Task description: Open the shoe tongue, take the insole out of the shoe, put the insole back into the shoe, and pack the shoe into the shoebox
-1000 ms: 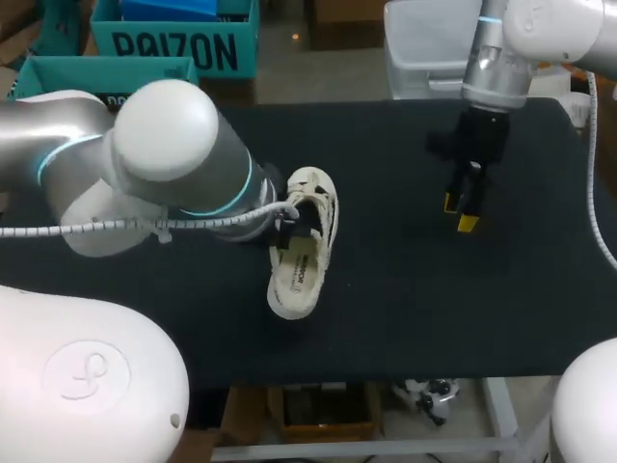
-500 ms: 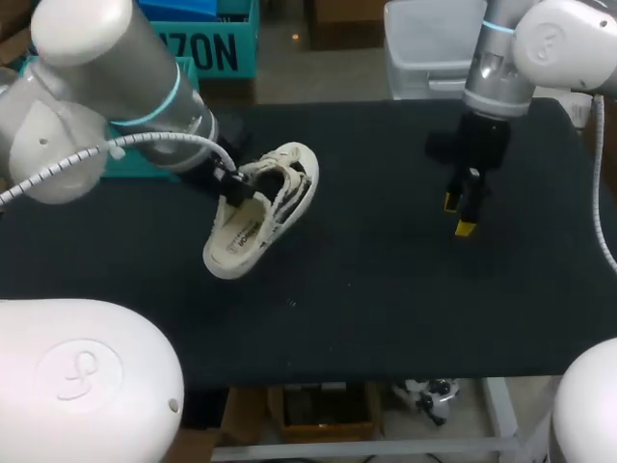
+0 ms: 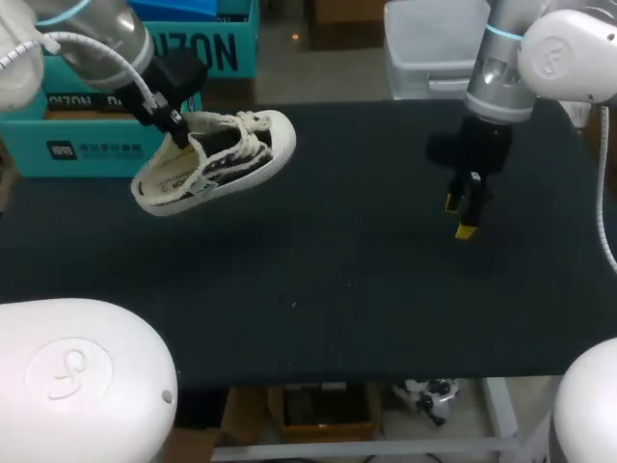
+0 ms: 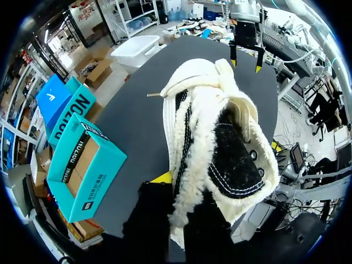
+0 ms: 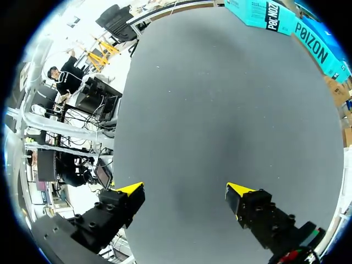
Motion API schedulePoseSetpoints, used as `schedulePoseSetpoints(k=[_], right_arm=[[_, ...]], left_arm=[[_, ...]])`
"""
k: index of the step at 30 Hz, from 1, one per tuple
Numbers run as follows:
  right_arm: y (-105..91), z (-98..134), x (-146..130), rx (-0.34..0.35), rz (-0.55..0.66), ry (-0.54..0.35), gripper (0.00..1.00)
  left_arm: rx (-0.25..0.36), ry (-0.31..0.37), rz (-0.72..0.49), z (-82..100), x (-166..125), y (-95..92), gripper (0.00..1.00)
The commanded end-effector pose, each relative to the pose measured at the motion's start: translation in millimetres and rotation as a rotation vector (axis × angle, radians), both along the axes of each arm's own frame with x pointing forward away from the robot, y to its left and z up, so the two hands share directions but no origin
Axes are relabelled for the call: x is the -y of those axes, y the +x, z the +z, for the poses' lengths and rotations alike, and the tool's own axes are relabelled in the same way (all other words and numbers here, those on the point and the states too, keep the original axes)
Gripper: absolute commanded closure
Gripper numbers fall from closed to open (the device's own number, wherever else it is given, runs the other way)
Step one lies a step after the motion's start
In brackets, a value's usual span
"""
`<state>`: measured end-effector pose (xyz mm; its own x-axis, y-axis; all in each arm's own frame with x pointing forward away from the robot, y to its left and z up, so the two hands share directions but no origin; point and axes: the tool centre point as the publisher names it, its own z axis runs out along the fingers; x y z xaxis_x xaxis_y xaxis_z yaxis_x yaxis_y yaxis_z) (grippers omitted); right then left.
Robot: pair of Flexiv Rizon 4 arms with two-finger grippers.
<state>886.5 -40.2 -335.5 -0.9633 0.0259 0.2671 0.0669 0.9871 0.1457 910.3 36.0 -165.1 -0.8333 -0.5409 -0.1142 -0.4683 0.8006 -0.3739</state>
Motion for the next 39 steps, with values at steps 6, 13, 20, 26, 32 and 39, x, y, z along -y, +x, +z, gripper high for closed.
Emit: schedulePoseSetpoints(k=[6, 13, 20, 26, 32, 39], right_arm=[[-1.3, -1, 0, 0.005, -0.001, 0.001, 0.0], [-1.3, -1, 0, 0.005, -0.001, 0.001, 0.0], [-1.3, -1, 0, 0.005, -0.001, 0.001, 0.0], [5.4, 0, -4, 0.055, -0.053, -0.081, 0.0], [4.7, -1, -6, 0.153, -0.106, -0.178, 0.0], [15.9, 1, -9, 0.191, -0.109, -0.264, 0.0]], left_arm=[[-0.09, -0.035, -0.108, 33.0, -73, 64.3, 1.0], [-0.083, 0.014, -0.102, 34.9, -119, 125.9, 1.0], [-0.086, 0.039, -0.077, 33.5, -160, 194.0, 1.0], [-0.088, 0.03, -0.076, 23.7, -192, 220.8, 1.0], [-0.098, 0.01, -0.059, 10.4, -225, 250.9, 1.0], [-0.127, -0.002, -0.047, -6.9, -237, 288.9, 1.0]])
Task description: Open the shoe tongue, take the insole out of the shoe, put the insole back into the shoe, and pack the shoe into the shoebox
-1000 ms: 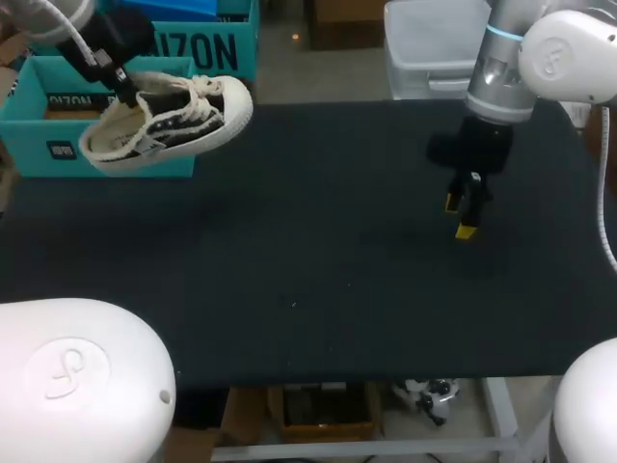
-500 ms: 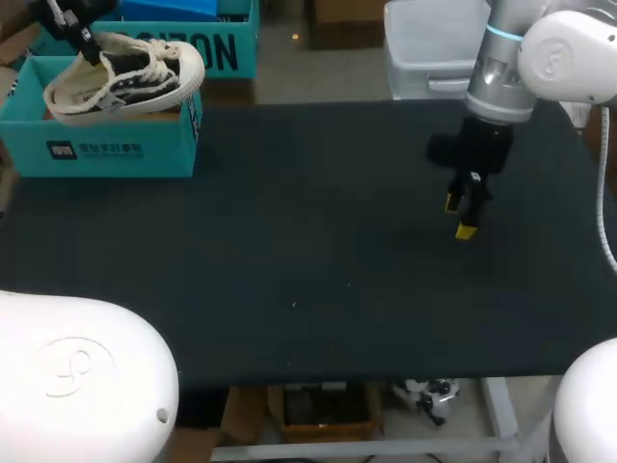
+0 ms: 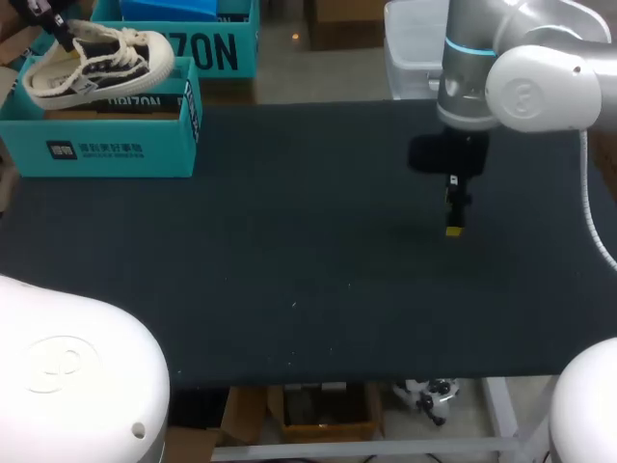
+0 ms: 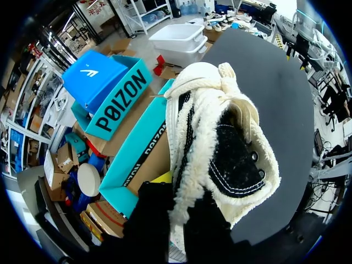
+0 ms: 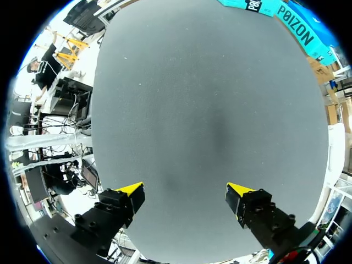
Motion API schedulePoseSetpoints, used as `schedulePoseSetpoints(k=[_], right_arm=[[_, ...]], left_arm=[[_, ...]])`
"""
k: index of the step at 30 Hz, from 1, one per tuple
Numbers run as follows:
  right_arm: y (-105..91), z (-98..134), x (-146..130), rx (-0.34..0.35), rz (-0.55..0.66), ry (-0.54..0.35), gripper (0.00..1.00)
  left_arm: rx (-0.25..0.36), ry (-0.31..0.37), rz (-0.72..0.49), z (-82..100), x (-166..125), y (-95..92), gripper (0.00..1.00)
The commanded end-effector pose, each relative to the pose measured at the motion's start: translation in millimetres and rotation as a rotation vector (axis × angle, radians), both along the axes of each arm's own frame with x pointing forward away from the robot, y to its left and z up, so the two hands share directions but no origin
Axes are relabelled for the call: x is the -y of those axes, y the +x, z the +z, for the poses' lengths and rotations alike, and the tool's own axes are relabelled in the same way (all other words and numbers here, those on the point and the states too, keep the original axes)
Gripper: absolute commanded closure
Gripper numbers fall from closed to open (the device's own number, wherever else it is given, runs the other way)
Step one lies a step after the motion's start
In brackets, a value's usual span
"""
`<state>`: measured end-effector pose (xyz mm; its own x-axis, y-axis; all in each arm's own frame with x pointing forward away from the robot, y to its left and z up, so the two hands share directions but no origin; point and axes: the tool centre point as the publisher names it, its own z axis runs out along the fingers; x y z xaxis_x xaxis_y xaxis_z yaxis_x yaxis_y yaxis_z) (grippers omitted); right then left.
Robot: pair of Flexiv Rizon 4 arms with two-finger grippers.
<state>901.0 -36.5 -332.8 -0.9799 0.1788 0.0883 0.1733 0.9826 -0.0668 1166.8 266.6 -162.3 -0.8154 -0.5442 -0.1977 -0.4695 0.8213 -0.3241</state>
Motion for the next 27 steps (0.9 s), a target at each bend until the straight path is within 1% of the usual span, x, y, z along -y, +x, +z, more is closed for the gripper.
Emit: schedulePoseSetpoints(k=[1, 2, 4, 6, 8, 9, 11, 12, 13, 15, 21, 22, 23, 25, 27], right_arm=[[4.3, -2, -5, 0.041, 0.012, -0.037, 0.0], [6.9, -3, -6, 0.039, 0.014, -0.041, 0.0], [10.8, -4, -3, 0.069, 0.037, -0.031, 0.0], [11.7, -6, 0, 0.082, 0.038, -0.021, 0.0], [11.7, -6, 0, 0.082, 0.038, -0.021, 0.0], [11.7, -6, 0, 0.082, 0.038, -0.021, 0.0], [11.7, -6, 0, 0.082, 0.038, -0.021, 0.0], [11.7, -6, 0, 0.082, 0.038, -0.021, 0.0], [11.7, -6, 0, 0.082, 0.038, -0.021, 0.0], [11.7, -6, 0, 0.082, 0.038, -0.021, 0.0], [11.7, -6, 0, 0.082, 0.038, -0.021, 0.0], [11.7, -6, 0, 0.082, 0.038, -0.021, 0.0], [11.7, -6, 0, 0.082, 0.038, -0.021, 0.0], [11.7, -6, 0, 0.082, 0.038, -0.021, 0.0], [11.7, -6, 0, 0.082, 0.038, -0.021, 0.0]], left_arm=[[-0.185, -0.086, -0.066, -14.6, -6, 37.6, 1.0], [-0.188, -0.081, -0.068, -18.5, -6, 40.7, 1.0], [-0.201, -0.064, -0.072, -27.8, -7, 47.3, 1.0], [-0.205, -0.054, -0.076, -34.3, -8, 51.5, 1.0], [-0.207, -0.046, -0.08, -38.8, -10, 59.0, 1.0], [-0.207, -0.046, -0.08, -38.8, -10, 59.0, 1.0], [-0.218, -0.023, -0.094, -51.0, -10, 68.7, 1.0], [-0.218, -0.023, -0.094, -51.0, -10, 68.7, 1.0], [-0.225, -0.001, -0.097, -60.7, -11, 72.8, 1.0], [-0.228, -0.003, -0.1, -65.6, -15, 76.7, 1.0], [-0.236, 0.012, -0.117, -78.2, -18, 74.4, 1.0], [-0.235, 0.012, -0.117, -79.8, -19, 73.7, 0.47], [-0.237, 0.011, -0.118, -81.2, -19, 72.5, 0.0], [-0.239, 0.013, -0.123, -83.1, -20, 69.6, 0.0], [-0.24, 0.031, -0.13, -84.9, -18, 64.5, 0.0]])
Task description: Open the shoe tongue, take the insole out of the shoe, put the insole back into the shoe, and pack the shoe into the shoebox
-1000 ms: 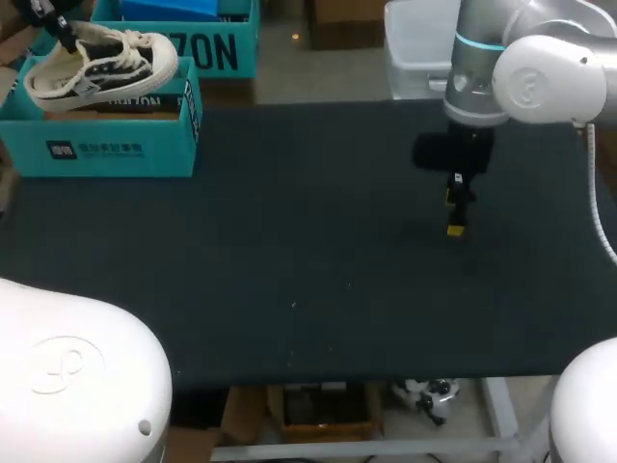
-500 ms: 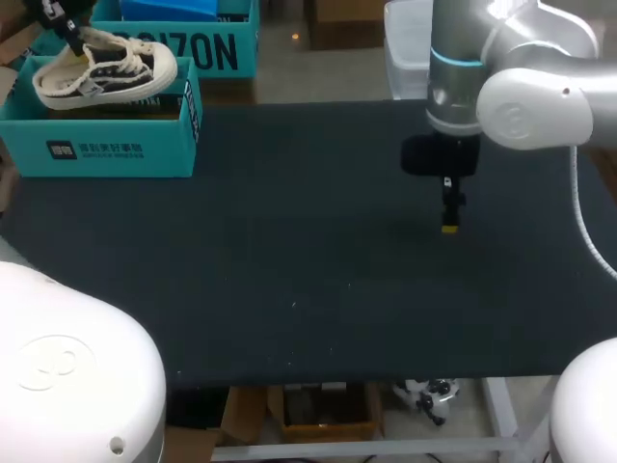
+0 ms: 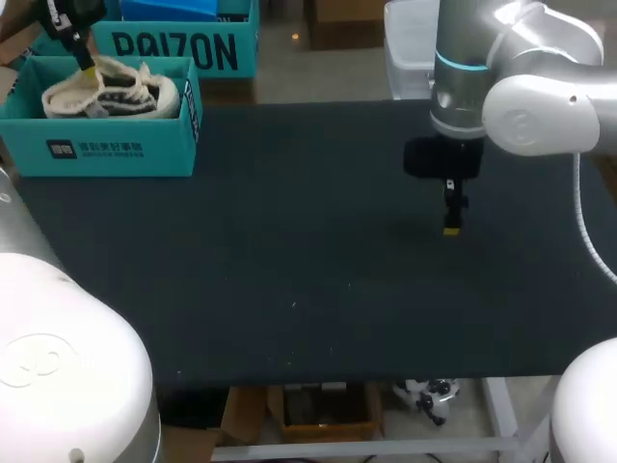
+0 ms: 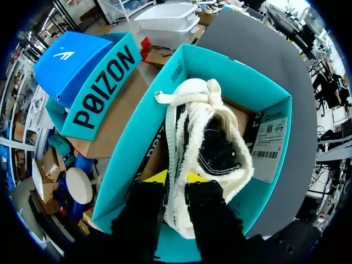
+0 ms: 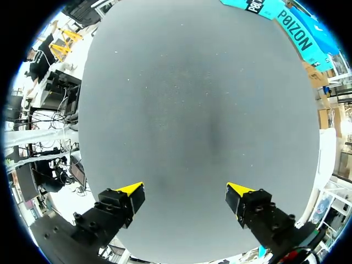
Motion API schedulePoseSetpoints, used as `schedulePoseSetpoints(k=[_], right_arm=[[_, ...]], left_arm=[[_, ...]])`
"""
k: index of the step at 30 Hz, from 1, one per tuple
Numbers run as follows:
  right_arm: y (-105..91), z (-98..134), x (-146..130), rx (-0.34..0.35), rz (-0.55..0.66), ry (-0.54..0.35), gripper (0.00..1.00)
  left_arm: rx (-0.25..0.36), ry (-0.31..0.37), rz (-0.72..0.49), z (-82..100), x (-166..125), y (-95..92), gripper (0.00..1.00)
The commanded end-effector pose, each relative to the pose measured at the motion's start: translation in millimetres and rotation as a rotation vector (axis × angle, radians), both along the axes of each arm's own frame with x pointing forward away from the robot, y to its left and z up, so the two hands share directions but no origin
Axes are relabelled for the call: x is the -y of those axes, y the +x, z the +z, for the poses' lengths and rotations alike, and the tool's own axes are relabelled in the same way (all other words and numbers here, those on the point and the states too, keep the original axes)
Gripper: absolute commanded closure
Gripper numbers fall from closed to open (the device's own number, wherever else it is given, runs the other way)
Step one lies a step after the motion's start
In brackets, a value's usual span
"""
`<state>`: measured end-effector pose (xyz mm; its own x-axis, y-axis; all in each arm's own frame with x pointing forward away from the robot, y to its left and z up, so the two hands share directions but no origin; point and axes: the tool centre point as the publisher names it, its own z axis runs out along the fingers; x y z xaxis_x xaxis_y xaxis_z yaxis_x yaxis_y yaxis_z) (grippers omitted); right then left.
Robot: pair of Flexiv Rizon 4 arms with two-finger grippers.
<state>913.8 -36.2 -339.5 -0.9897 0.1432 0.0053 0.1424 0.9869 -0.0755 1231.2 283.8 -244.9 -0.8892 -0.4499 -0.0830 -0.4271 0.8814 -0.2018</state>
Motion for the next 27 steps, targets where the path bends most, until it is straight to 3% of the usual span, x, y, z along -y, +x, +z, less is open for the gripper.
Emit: schedulePoseSetpoints(k=[1, 5, 11, 20, 27], right_arm=[[-1.1, 0, 1, 0.001, 0.001, 0.001, 0.0], [-1.1, 0, 1, 0.001, 0.001, 0.001, 0.0], [-1.1, 0, 1, 0.001, 0.001, 0.001, 0.0], [-1.1, 0, 1, 0.001, 0.001, 0.001, 0.0], [-1.1, 0, 1, 0.001, 0.001, 0.001, 0.0]], left_arm=[[-0.075, -0.016, -0.025, -2.4, 1, -2.1, 0.0], [-0.071, -0.078, -0.012, 11.0, 11, -12.5, 0.0], [-0.031, -0.101, -0.105, 44.4, 49, -57.0, 0.0], [0.003, 0.012, -0.164, 63.8, 115, -112.3, 0.0], [0.027, 0.042, -0.197, 72.0, 143, -146.3, 0.0]])
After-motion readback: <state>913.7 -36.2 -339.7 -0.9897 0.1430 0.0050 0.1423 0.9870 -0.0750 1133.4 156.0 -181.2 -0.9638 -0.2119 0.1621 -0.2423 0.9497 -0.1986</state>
